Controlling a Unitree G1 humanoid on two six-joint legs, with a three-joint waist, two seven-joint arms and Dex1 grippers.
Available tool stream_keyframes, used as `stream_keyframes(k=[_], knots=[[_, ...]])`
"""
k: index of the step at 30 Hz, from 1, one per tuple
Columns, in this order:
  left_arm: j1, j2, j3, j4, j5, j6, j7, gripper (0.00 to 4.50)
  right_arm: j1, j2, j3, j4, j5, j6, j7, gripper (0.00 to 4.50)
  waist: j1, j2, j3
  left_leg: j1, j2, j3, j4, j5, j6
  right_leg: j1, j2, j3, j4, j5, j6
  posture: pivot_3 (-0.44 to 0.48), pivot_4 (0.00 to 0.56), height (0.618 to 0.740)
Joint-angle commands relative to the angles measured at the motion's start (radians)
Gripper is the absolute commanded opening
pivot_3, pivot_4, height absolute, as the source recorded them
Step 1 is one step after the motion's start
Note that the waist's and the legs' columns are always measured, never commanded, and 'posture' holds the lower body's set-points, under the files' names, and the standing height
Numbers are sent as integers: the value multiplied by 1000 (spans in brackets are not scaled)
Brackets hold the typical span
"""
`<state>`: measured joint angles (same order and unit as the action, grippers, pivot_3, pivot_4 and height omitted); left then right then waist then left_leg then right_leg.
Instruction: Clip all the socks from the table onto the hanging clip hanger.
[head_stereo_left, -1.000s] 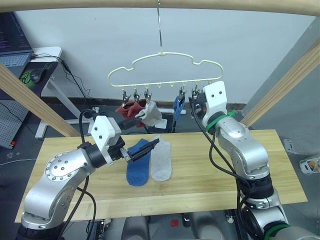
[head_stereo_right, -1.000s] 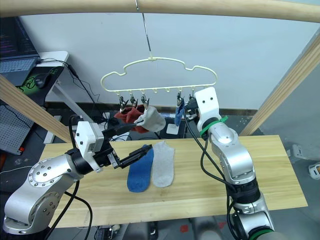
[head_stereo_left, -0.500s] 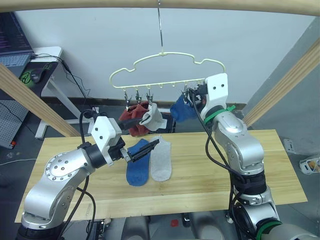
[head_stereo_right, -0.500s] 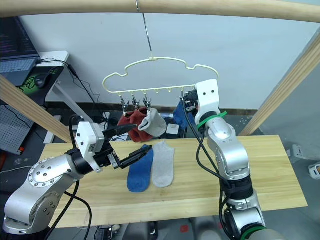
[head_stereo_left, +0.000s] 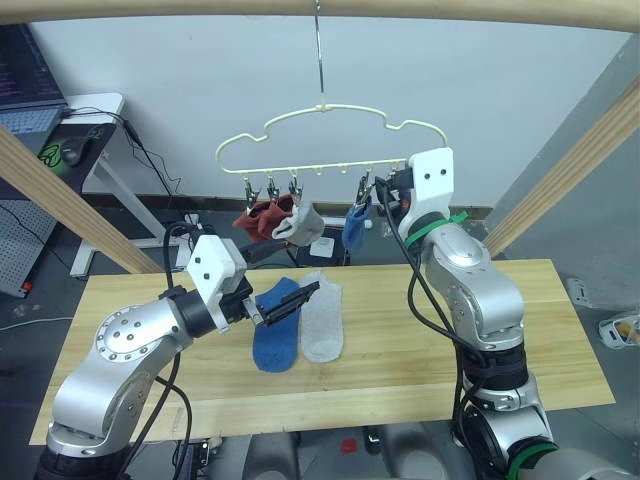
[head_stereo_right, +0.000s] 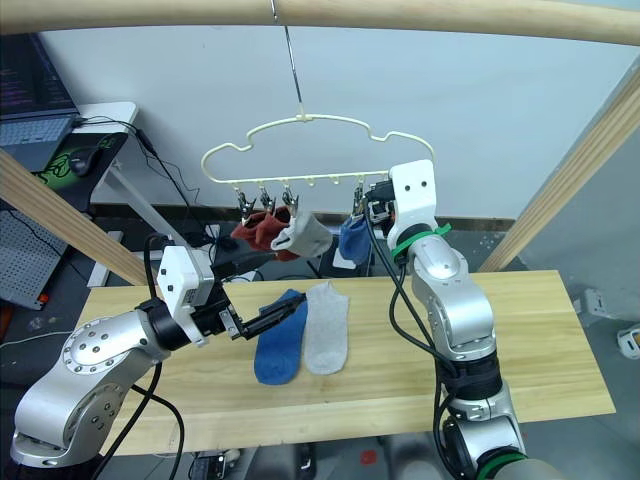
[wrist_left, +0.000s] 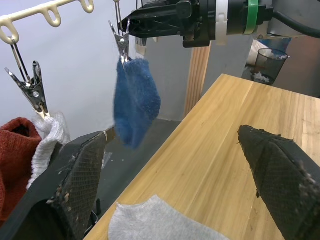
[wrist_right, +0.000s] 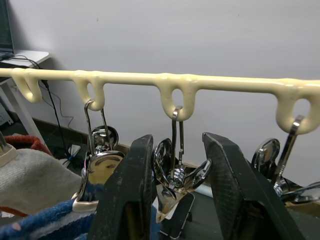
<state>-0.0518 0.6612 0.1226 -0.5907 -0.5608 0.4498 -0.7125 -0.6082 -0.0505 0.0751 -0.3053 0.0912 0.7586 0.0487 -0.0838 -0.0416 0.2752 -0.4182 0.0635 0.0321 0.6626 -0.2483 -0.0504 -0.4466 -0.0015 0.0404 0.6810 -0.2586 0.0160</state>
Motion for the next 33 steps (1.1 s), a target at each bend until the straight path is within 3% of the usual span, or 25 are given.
stream_keyframes(k=[1,23,29,33], knots=[[4,2,12,-17,1,-20,-8,4500,-23,19,-23,-25,5,0,-16,1625,0,0,0,0,0,0,0,0,0,0,0,0,0,0,0,-93,240,735],[29,4,18,-23,3,-22,-6,4500,-53,99,-61,0,23,9,-28,1625,0,0,0,0,0,0,0,0,0,0,0,0,0,0,0,-83,238,735],[33,1,20,-23,0,-19,-4,4500,-56,101,-66,-3,24,2,-30,345,0,0,0,0,0,0,0,0,0,0,0,0,0,0,0,-87,236,735],[35,1,21,-26,-1,-18,-2,4500,-57,99,-64,-8,25,3,-27,315,0,0,0,0,0,0,0,0,0,0,0,0,0,0,0,-87,235,735]])
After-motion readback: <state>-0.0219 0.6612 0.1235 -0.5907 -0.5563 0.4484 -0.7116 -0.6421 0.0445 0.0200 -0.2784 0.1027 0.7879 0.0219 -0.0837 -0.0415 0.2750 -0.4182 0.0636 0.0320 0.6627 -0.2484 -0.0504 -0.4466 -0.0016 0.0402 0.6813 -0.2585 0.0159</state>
